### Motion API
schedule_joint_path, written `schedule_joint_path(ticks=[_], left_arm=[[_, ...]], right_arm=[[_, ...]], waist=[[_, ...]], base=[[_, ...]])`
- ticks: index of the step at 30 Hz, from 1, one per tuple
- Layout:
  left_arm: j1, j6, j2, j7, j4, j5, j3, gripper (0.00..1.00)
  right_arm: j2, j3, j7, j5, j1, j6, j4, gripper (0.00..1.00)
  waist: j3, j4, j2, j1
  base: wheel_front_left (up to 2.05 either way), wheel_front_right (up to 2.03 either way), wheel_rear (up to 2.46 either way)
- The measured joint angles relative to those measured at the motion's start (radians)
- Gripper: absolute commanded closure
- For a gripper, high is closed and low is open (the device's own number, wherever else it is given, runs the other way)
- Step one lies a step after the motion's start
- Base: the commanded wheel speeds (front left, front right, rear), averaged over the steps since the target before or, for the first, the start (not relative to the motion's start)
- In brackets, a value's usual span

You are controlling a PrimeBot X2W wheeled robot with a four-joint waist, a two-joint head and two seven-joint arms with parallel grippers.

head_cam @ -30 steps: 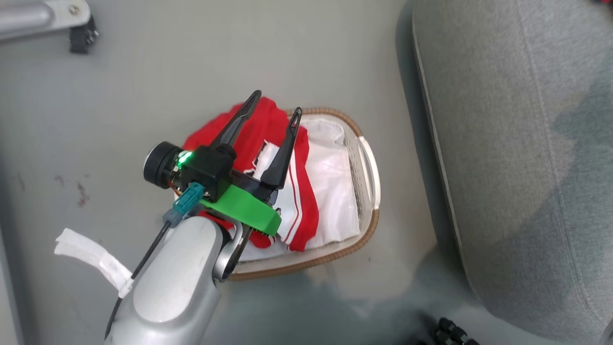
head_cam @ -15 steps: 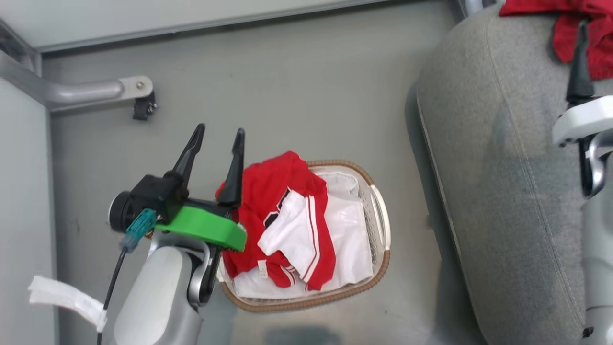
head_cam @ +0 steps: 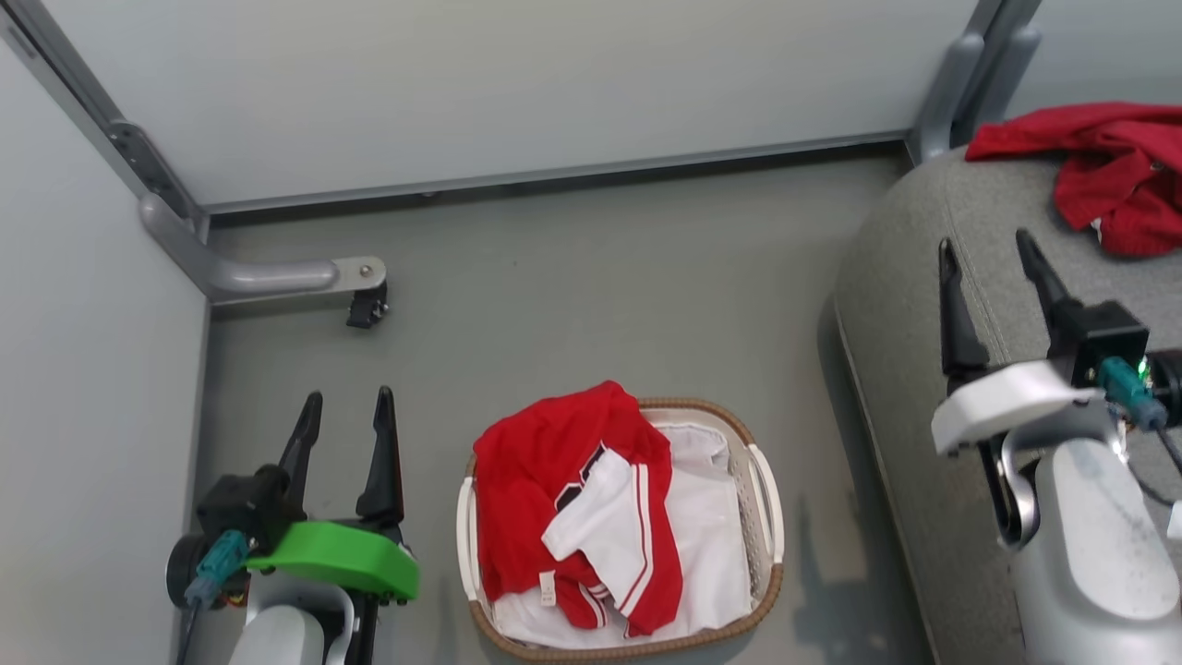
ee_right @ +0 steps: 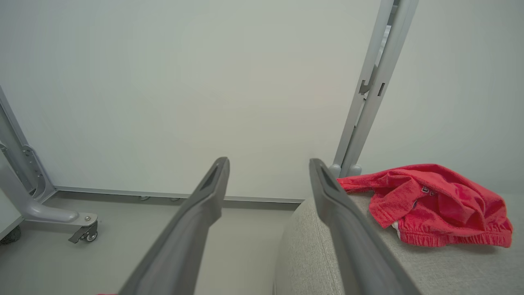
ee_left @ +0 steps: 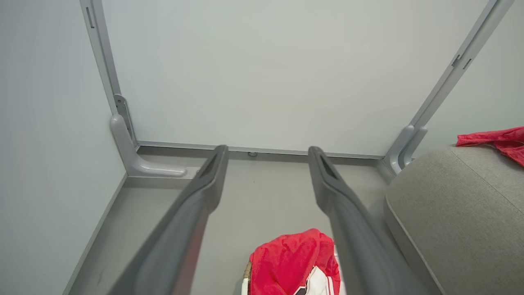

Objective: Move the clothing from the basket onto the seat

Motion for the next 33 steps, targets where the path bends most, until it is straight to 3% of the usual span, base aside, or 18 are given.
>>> schedule_joint_path(ticks=[11, 33], left_arm=[[0.1, 0.0, -0.002, 0.0, 0.009, -0.035, -0.012, 0.0], [0.108, 0.0, -0.002, 0.0, 0.03, -0.042, -0.039, 0.0]], right_arm=[[0.004, 0.092, -0.001, 0.163, 0.196, 0.0, -0.03, 0.0], [0.004, 0.094, -0.001, 0.193, 0.261, 0.0, -0.038, 0.0]], waist=[[-0.097, 0.037, 0.0, 0.0], [-0.118, 0.041, 0.0, 0.0]], base=[[0.0, 0.0, 0.0], [0.0, 0.0, 0.0]])
